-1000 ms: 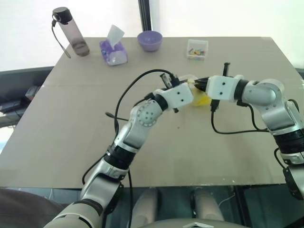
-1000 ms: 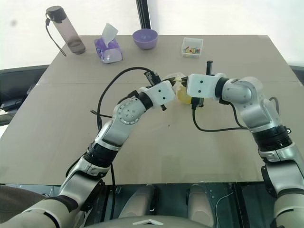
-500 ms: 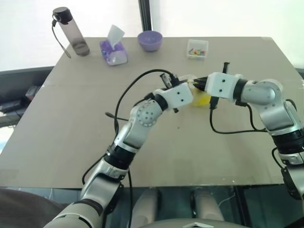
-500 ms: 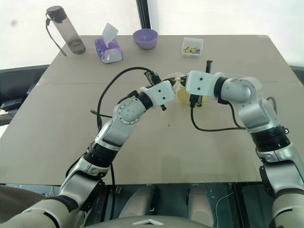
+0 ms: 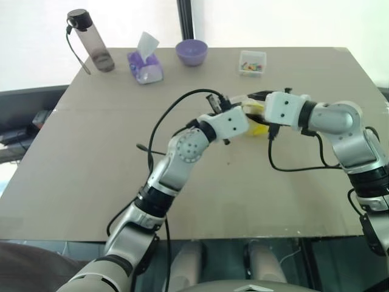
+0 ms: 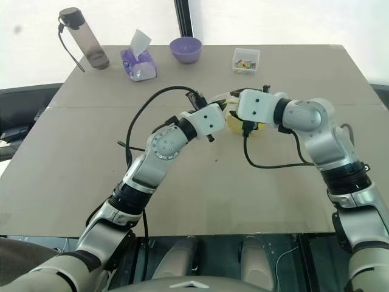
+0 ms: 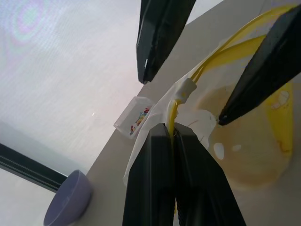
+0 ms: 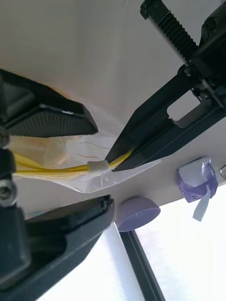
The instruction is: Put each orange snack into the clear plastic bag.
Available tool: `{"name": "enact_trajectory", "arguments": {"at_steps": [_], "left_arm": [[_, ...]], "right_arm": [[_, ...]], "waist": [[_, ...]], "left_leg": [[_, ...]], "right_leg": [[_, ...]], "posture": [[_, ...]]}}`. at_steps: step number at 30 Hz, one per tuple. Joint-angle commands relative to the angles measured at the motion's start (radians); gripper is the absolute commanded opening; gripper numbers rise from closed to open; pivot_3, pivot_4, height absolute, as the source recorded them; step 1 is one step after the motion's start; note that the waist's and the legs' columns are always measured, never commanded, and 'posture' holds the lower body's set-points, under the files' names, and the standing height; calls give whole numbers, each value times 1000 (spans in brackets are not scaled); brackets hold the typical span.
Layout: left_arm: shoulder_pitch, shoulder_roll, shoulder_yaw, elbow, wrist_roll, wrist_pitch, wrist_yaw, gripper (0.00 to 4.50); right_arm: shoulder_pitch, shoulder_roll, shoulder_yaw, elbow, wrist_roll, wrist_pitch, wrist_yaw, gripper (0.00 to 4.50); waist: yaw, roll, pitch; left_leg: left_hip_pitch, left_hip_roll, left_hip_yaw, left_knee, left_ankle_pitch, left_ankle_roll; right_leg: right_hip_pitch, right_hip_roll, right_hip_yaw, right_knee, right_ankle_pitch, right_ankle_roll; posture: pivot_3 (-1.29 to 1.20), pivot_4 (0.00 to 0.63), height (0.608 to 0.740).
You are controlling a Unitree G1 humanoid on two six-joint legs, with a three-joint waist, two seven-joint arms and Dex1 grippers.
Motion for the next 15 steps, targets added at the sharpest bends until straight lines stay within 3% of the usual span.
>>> {"name": "enact_trajectory", "arguments": {"at_steps": [1,5,8,9,15], "left_arm": [[-6,-5,1,-18,3,-22,9,0],[-7,-5,2,-16,3,-21,10,0],[-7,-5,2,-15,3,-21,11,0],[-7,-5,3,-14,3,-21,11,0],[-7,-5,4,-14,3,-21,12,0]], "right_arm": [[-20,-3,-35,-36,14,-5,-8,2141],[-21,-3,-36,-35,13,-6,-10,2141],[-18,-6,-38,-36,13,-7,-10,1367],[-18,-7,-38,-36,12,-6,-11,893],[-18,-9,-40,-36,10,-3,-13,893]], "waist": [[0,0,0],[0,0,0],[0,0,0],[0,0,0],[0,0,0]], "left_leg": [[0,0,0,0,0,0],[0,0,0,0,0,0],[0,0,0,0,0,0],[0,0,0,0,0,0],[0,0,0,0,0,0]], "right_leg": [[0,0,0,0,0,0],[0,0,0,0,0,0],[0,0,0,0,0,0],[0,0,0,0,0,0],[0,0,0,0,0,0]], "posture": [[0,150,740],[0,150,740],[0,150,740],[0,150,740],[0,150,740]]}}
